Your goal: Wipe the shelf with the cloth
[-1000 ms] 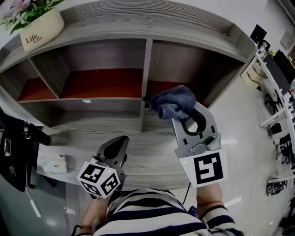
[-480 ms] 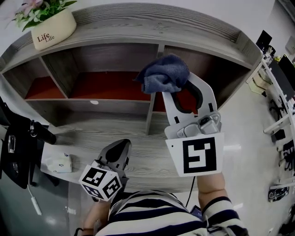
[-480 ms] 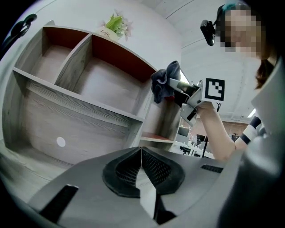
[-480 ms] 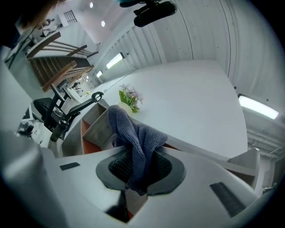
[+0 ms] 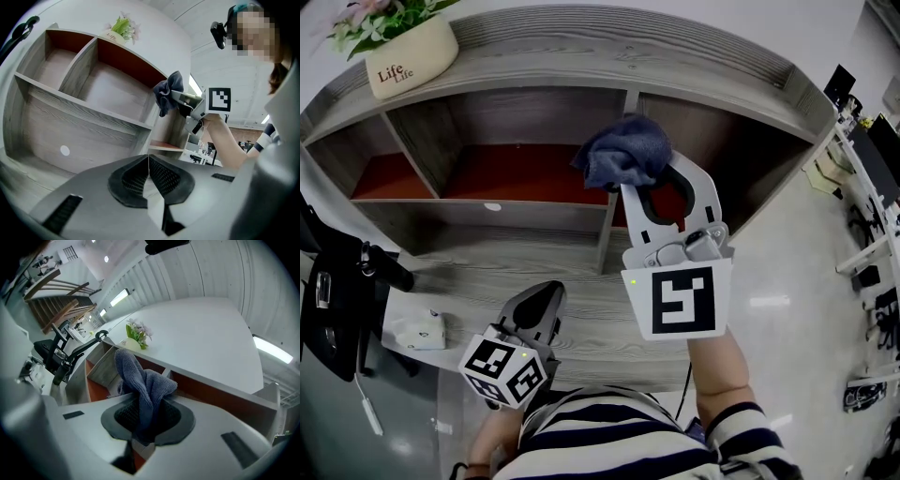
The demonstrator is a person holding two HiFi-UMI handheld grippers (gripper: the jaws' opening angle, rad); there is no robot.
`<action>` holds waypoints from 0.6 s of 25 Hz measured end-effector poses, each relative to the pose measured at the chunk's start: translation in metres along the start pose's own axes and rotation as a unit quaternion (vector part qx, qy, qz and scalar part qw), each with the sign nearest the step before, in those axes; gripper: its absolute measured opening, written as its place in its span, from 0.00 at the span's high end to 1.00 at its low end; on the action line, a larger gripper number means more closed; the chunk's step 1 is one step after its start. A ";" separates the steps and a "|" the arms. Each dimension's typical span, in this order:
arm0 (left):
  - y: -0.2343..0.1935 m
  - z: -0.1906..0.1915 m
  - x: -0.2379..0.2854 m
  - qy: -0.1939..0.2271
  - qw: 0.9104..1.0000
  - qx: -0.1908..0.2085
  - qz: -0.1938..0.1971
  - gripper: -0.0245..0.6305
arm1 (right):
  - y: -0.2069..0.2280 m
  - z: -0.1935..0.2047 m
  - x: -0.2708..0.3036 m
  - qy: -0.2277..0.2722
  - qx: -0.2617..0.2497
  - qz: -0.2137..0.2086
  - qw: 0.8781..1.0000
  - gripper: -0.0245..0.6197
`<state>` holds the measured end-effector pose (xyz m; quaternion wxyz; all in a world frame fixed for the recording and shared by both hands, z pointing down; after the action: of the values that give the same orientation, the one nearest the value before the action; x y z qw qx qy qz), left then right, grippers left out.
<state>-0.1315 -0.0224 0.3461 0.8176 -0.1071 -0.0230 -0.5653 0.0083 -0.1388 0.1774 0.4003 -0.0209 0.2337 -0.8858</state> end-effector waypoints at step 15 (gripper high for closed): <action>0.003 0.005 0.006 -0.003 1.000 -0.003 0.005 0.94 | -0.052 0.096 -0.014 -0.093 0.033 -0.015 0.995 0.84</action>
<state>-0.1263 -0.0262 0.3512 0.8198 -0.1112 -0.0230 -0.5613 0.0031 -0.1378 0.2875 0.4073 -0.0931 0.1657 -0.8933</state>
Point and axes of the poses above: the fingertips, and each gripper's own axes: x forward along the fingers, y to its right, z out of its underside, the point moved 8 cm from there along -x, backward along the fingers, and after that the axes turned 10 degrees about x, right-handed, at the moved point
